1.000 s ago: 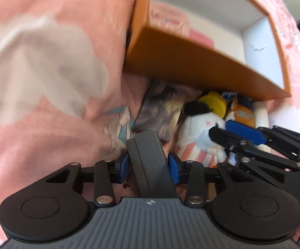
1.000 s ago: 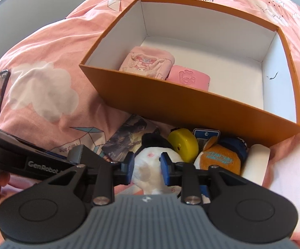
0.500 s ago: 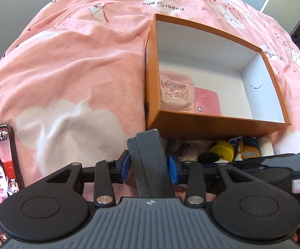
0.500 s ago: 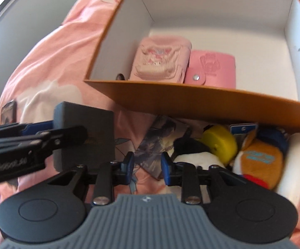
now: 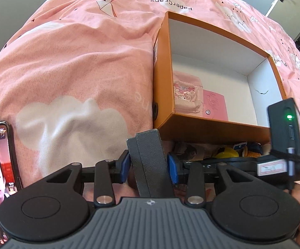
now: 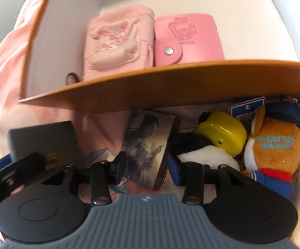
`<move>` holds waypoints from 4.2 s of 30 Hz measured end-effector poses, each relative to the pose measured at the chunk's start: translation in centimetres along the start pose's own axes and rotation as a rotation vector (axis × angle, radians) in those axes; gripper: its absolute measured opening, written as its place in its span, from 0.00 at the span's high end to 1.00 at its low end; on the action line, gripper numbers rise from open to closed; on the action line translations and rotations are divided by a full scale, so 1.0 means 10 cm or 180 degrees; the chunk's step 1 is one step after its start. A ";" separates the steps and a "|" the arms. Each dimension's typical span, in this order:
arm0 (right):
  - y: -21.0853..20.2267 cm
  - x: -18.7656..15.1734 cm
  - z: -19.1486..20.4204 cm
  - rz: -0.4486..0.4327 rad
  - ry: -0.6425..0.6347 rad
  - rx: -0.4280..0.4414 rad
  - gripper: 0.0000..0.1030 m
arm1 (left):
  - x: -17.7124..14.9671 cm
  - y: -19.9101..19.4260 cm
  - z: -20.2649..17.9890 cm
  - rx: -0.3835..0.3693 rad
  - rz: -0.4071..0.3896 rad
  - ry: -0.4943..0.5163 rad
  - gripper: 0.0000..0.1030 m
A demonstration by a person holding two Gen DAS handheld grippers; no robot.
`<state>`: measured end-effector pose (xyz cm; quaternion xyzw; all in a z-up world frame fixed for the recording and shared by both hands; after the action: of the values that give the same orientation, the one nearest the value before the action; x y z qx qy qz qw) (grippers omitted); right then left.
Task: Organize objects
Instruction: 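Grasp the boxed card deck with the right tool and lift it, then lower the black box into the box with the left tool while the right tool lowers the card deck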
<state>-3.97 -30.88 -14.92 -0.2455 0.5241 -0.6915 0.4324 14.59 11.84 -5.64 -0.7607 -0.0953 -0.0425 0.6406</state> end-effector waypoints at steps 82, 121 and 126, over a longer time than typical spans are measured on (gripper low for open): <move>-1.55 1.07 -0.45 -0.1310 -0.0637 0.0032 0.41 | 1.66 0.19 -0.87 -0.0379 -0.0253 0.0904 0.61; -1.20 1.45 -0.56 -0.1143 -0.0536 -0.0119 0.41 | 1.74 0.63 -1.04 0.0806 -0.0222 0.1498 0.46; -1.19 1.46 -0.53 -0.1128 -0.0552 -0.0119 0.41 | 1.71 0.56 -1.00 0.0910 -0.0253 0.1525 0.76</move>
<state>-19.61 -39.72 -7.20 -0.4007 0.4462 -0.7231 0.3427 32.98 2.69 -6.16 -0.6266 0.0240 -0.2324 0.7435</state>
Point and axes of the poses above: each gripper's, at about its wrist camera, not at the fingertips, and y roughly the way its jaws point, z to its left, x to its top, the point moved 3 cm from there along y, roughly the way its jaws point, and after that the axes turned 13 degrees about z, right-handed, at the moved point
